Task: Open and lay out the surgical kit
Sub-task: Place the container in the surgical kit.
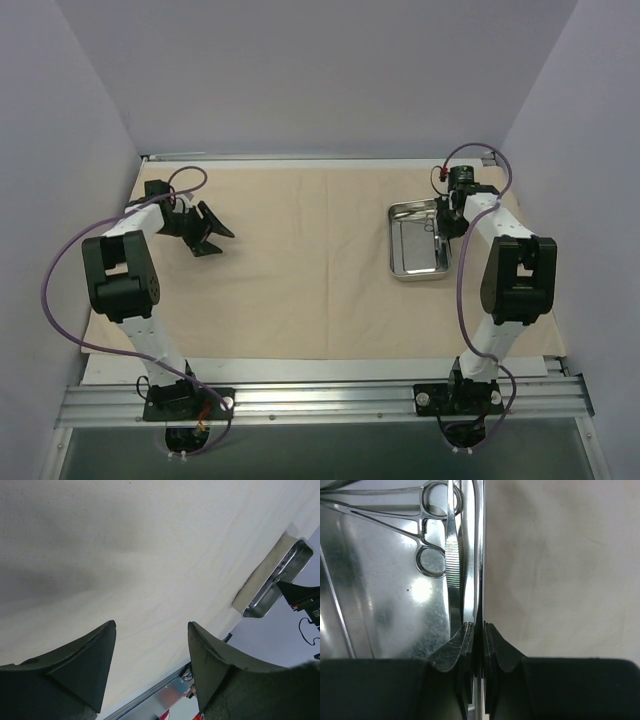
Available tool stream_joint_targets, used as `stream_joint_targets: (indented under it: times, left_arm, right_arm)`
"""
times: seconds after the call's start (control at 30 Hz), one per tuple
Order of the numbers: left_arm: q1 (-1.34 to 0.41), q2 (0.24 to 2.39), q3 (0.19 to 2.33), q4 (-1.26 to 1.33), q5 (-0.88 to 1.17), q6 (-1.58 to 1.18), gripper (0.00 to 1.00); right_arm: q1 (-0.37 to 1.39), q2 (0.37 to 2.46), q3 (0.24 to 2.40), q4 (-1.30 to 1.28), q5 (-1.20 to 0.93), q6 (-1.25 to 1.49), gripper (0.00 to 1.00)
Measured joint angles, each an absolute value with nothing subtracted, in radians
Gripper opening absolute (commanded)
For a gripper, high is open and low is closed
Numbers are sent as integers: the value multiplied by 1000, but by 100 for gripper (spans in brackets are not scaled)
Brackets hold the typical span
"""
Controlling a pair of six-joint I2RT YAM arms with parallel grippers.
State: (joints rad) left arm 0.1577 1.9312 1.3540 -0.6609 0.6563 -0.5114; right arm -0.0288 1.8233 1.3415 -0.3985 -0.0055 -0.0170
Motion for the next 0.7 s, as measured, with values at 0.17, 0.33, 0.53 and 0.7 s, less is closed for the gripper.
stream_joint_targets:
  times: [0.17,0.33,0.53,0.7]
  left_arm:
    - [158,1975,1354,-659,671,-511,68]
    - [159,2006,1354,-656,687,-511,68]
    - [159,2021,1354,-651,703,-512,68]
    - [159,2025,1354,-651,709,-512,68]
  right_arm:
    - [-94,1823,1278,-374,-40,-69,0]
    - [-148,1826,1275,-363,-43,-80,26]
    - [-162,1869,1352,-409,-42,-46,44]
    - [-141,1871,1443,-440,-16,49,44]
